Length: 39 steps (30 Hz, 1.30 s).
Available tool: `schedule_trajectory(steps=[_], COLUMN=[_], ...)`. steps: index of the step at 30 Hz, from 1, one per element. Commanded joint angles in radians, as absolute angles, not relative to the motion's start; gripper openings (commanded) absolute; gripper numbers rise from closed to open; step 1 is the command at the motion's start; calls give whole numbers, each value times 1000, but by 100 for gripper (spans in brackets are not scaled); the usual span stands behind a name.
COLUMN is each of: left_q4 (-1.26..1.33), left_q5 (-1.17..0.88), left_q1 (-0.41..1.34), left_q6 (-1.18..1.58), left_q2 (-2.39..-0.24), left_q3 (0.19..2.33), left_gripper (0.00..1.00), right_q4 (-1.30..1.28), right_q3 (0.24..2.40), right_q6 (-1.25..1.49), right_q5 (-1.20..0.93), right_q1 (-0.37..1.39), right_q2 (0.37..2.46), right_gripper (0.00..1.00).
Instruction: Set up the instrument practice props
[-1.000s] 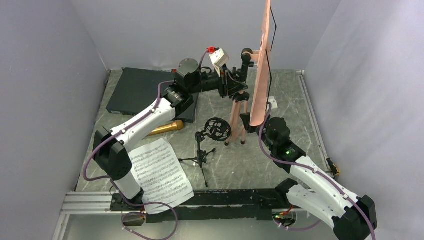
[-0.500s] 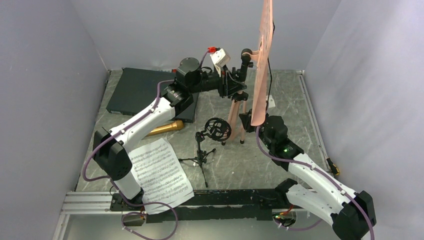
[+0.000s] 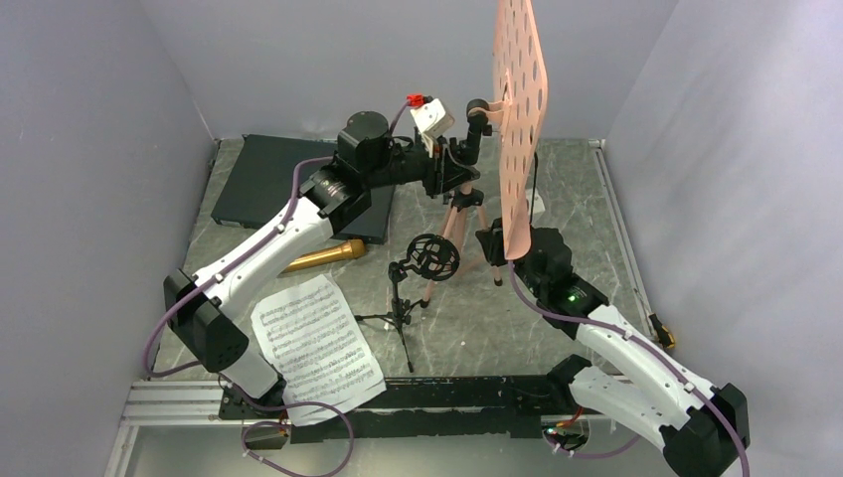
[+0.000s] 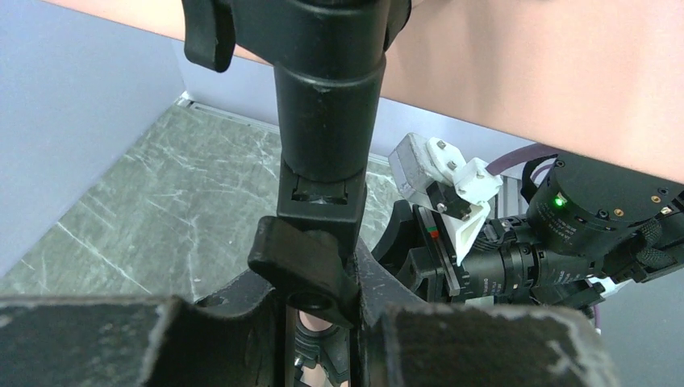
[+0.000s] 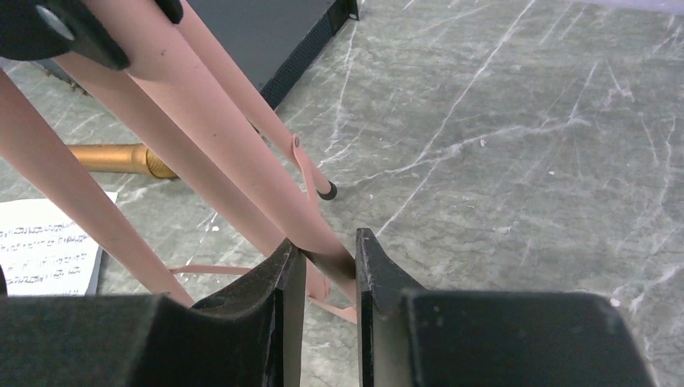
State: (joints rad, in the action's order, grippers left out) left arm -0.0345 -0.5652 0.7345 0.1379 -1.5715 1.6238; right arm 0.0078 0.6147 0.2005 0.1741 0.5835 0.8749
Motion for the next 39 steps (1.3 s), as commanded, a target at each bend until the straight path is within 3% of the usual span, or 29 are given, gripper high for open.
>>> schedule_trajectory(steps=[1, 28, 39], left_q4=[325, 514, 441], left_q5=[-647, -684, -678], left_q1=[739, 738, 735], left_q6=[154, 363, 289], left_q2=[-1318, -1555, -1655], left_q3=[1777, 1921, 2041], left_gripper=[3, 3, 3], right_q4=[-224, -409, -384], right_q3=[600, 704, 714], right_q6=[300, 370, 365], right_q5=[444, 687, 754], right_q1=[534, 513, 509], right_q2=[896, 775, 776], right_gripper=[0, 0, 0])
